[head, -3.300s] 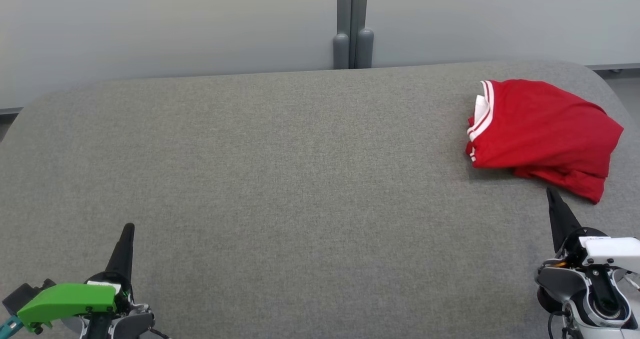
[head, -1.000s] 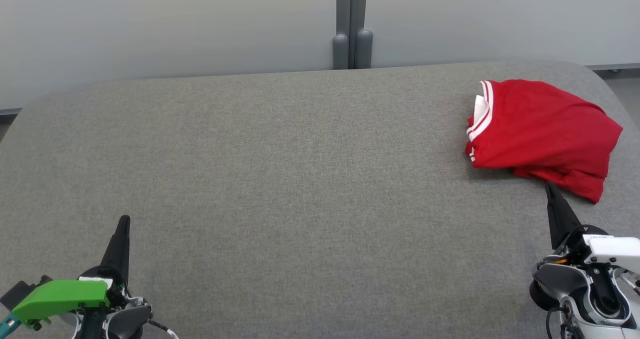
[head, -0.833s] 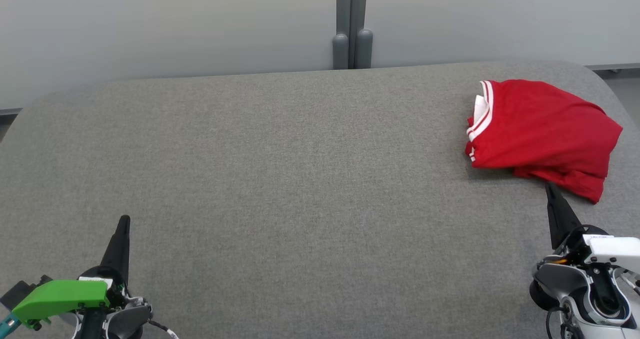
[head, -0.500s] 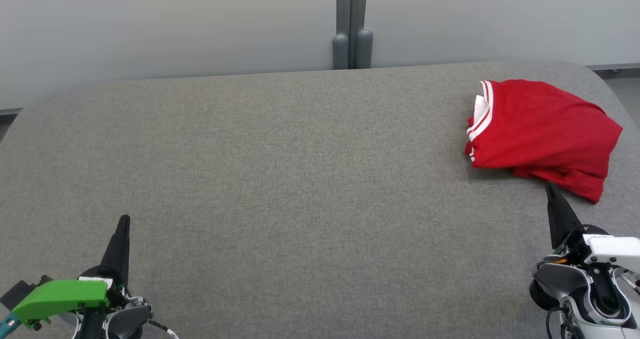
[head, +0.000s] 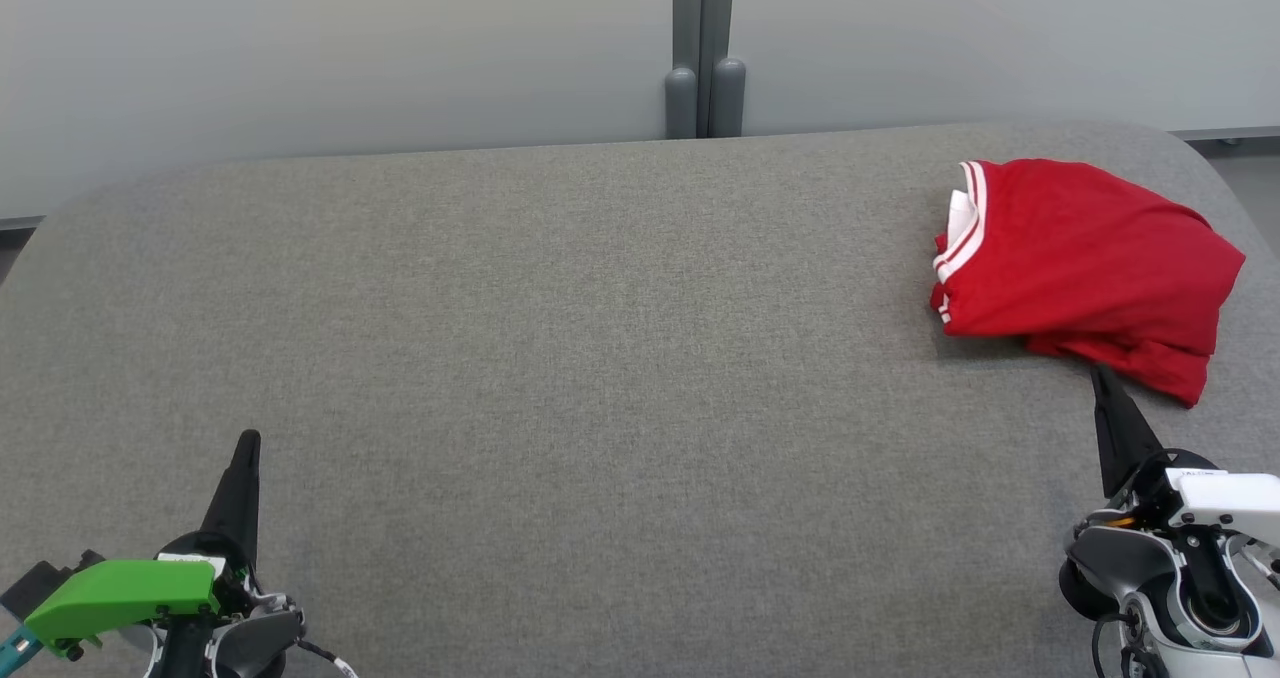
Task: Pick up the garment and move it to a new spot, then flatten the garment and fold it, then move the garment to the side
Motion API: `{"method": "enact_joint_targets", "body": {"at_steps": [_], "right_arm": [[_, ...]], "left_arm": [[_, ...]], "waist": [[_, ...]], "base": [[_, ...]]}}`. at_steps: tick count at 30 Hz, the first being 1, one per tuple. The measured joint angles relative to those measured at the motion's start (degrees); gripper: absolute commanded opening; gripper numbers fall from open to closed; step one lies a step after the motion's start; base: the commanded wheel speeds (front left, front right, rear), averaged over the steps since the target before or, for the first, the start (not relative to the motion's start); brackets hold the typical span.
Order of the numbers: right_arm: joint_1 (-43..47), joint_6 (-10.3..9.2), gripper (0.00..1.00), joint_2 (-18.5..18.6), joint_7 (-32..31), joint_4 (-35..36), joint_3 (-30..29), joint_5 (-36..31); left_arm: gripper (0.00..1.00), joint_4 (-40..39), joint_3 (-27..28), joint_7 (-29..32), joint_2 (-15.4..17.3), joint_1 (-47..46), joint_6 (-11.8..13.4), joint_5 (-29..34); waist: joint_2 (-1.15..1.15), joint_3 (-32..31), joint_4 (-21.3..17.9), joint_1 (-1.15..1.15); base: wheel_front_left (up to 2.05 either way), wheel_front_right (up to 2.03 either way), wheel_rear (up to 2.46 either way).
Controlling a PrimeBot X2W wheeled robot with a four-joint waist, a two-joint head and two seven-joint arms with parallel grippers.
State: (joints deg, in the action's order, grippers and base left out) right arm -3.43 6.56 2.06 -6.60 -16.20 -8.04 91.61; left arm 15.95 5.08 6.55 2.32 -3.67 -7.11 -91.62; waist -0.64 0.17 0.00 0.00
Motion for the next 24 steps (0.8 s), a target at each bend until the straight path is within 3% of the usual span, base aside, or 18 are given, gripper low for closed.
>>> {"method": "enact_joint_targets", "body": {"at_steps": [24], "right_arm": [[0.0,0.24,0.0,0.0,0.0,0.05,0.02,0.0]], "left_arm": [[0.0,-0.03,-0.01,-0.04,0.0,0.01,0.0,0.0]], "waist": [[0.0,0.0,0.0,0.0]], "base": [[0.0,0.0,0.0]]}}
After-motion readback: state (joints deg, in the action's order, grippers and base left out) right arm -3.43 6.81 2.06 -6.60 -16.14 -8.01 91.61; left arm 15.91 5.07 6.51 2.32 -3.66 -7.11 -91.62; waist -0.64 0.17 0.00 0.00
